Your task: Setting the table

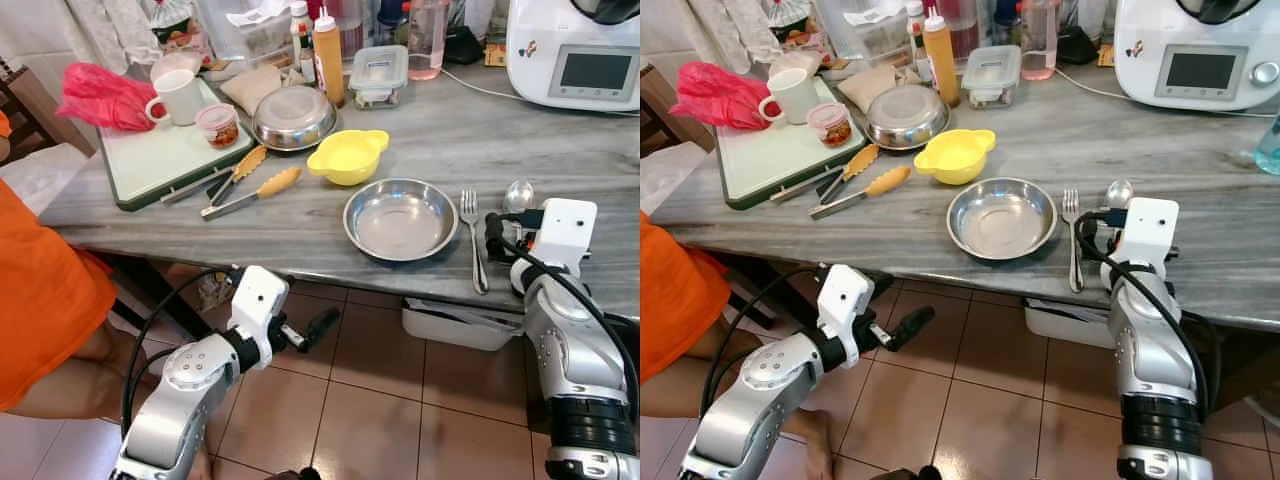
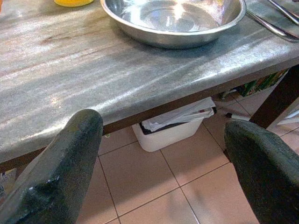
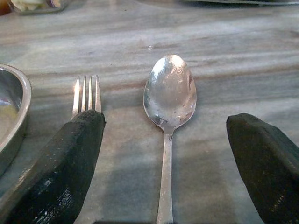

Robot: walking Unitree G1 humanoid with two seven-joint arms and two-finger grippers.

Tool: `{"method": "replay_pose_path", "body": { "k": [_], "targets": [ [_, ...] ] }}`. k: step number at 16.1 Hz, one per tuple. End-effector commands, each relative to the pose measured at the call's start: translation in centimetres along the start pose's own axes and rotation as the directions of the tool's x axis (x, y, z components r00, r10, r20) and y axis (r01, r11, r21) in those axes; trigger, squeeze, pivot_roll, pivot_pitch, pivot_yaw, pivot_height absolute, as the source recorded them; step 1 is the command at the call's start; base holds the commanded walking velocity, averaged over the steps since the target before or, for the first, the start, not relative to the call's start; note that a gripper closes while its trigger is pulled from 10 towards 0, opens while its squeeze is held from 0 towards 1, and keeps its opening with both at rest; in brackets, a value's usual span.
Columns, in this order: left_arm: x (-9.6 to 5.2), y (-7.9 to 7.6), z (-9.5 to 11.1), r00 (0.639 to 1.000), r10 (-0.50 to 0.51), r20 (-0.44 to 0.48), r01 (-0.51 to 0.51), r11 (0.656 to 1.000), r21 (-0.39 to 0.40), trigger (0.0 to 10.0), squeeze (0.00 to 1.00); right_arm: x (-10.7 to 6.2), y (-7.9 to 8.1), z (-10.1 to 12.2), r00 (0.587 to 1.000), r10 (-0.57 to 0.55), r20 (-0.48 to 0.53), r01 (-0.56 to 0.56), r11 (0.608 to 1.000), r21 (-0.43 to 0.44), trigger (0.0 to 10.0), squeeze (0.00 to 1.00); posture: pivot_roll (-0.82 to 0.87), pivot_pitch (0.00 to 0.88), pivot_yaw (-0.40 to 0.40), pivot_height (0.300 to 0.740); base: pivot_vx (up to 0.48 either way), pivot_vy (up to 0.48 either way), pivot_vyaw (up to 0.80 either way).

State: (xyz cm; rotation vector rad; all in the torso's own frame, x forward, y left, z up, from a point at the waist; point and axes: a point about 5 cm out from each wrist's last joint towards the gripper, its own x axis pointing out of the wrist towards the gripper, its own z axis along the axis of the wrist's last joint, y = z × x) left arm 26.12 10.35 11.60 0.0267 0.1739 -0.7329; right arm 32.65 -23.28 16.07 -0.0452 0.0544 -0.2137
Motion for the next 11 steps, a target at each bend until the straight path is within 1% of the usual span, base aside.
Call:
{"method": "replay_pose_path", "body": {
  "k": [1, 3, 4, 5, 6, 9, 11],
  "targets": [
    [-0.1, 0.4, -0.3, 1.0, 0.013, -0.015, -0.013, 1.0, 0.008, 10.0, 0.0, -0.3, 0.5, 0.9, 0.999, 0.009, 0.054, -0.008, 1.0, -0.008, 10.0, 1.0, -0.11, 0.117, 0.172, 0.74, 0.0, 0.0, 0.0],
    [0.0, 0.5, -0.2, 1.0, 0.022, -0.01, -0.022, 1.0, 0.014, 10.0, 0.0, -0.8, 0.4, 2.0, 0.994, -0.003, 0.114, 0.004, 1.0, -0.006, 10.0, 1.0, -0.11, 0.11, 0.17, 0.74, 0.0, 0.0, 0.0],
    [-0.1, 0.8, -0.1, 0.999, 0.043, 0.0, -0.043, 0.999, 0.021, 10.0, 0.0, -1.4, 0.3, 2.7, 0.987, -0.006, 0.159, 0.01, 1.0, -0.027, 10.0, 1.0, -0.11, 0.106, 0.167, 0.74, 0.0, 0.0, 0.0],
    [0.0, 0.9, 0.0, 0.999, 0.053, 0.007, -0.053, 0.998, 0.021, 10.0, 0.0, -1.8, 0.3, 3.0, 0.984, -0.004, 0.178, 0.012, 0.999, -0.046, 10.0, 1.0, -0.12, 0.101, 0.166, 0.74, 0.0, 0.0, 0.0],
    [0.3, 0.9, 0.6, 0.998, 0.062, 0.033, -0.063, 0.998, 0.018, 10.0, 0.0, -3.2, 0.0, 3.2, 0.977, -0.008, 0.212, 0.024, 0.997, -0.07, 10.0, 1.0, -0.12, 0.091, 0.158, 0.74, 0.0, 0.0, 0.0],
    [0.7, 1.0, 1.0, 0.994, 0.084, 0.064, -0.085, 0.996, 0.016, 10.0, 0.0, -4.8, -0.5, 2.9, 0.975, -0.01, 0.222, 0.034, 0.994, -0.103, 10.0, 1.0, -0.14, 0.075, 0.151, 0.74, 0.0, 0.0, 0.0],
    [0.8, 1.5, 1.2, 0.985, 0.14, 0.097, -0.143, 0.99, 0.02, 10.0, 0.0, -6.7, -1.2, 1.8, 0.98, -0.04, 0.197, 0.058, 0.995, -0.084, 10.0, 1.0, -0.16, 0.057, 0.143, 0.74, 0.0, 0.0, 0.0]
  ]
}}
